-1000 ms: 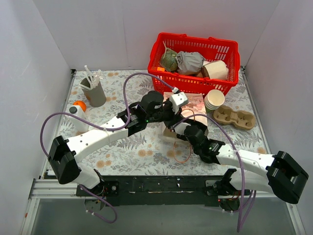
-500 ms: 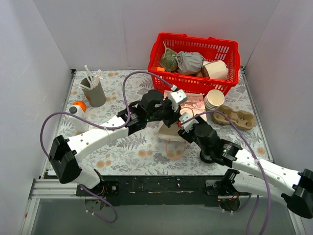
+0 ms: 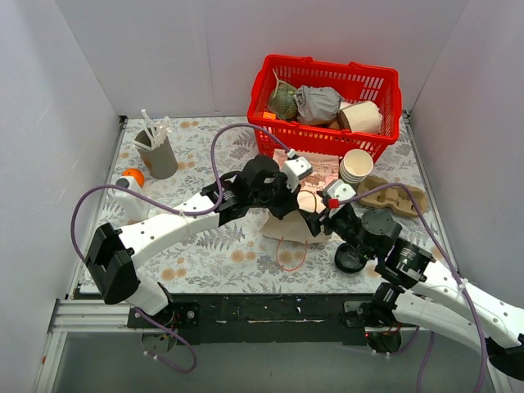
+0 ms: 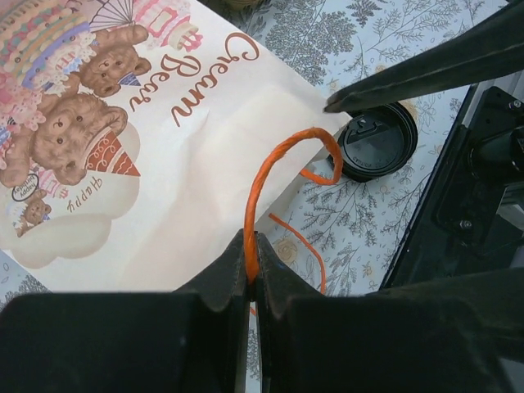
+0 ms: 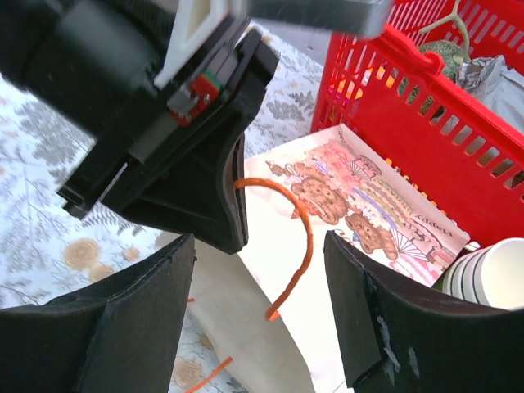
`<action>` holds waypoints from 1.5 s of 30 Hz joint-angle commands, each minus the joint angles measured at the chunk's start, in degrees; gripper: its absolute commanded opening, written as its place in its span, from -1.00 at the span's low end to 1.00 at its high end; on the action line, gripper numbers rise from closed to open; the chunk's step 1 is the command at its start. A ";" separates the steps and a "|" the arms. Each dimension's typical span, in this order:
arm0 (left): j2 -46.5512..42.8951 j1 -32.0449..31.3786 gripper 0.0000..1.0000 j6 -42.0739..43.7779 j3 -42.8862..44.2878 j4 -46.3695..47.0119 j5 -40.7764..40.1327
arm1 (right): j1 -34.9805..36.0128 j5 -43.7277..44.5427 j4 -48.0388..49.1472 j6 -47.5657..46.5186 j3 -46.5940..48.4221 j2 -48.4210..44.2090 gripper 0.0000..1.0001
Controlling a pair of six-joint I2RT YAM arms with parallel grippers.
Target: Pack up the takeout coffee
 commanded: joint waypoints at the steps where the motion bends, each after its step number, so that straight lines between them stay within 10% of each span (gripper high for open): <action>1: -1.53 -0.20 -1.00 -3.72 4.16 -2.81 -2.67 | -0.11 0.57 1.40 6.26 4.62 -2.92 0.42; 7: -2.67 -0.20 -0.91 -8.65 5.06 -5.72 -3.64 | -0.11 2.15 -4.22 7.76 5.50 -5.39 0.44; 9: -3.38 -0.20 -0.37 -9.52 4.00 -5.98 -3.72 | -0.11 3.30 -5.98 8.29 5.41 -5.56 0.46; 12: -4.78 -0.20 0.96 -9.71 1.82 -6.16 -3.29 | -0.11 5.59 -8.71 9.16 5.59 -6.18 0.47; 32: -40.11 -0.64 0.96 -25.70 -26.39 -5.98 -14.24 | -0.20 4.10 -11.79 13.65 4.88 -7.32 0.52; 45: -23.87 -0.55 0.96 -29.31 -42.49 26.42 -22.53 | -0.20 8.57 -13.10 19.89 2.42 -13.91 0.63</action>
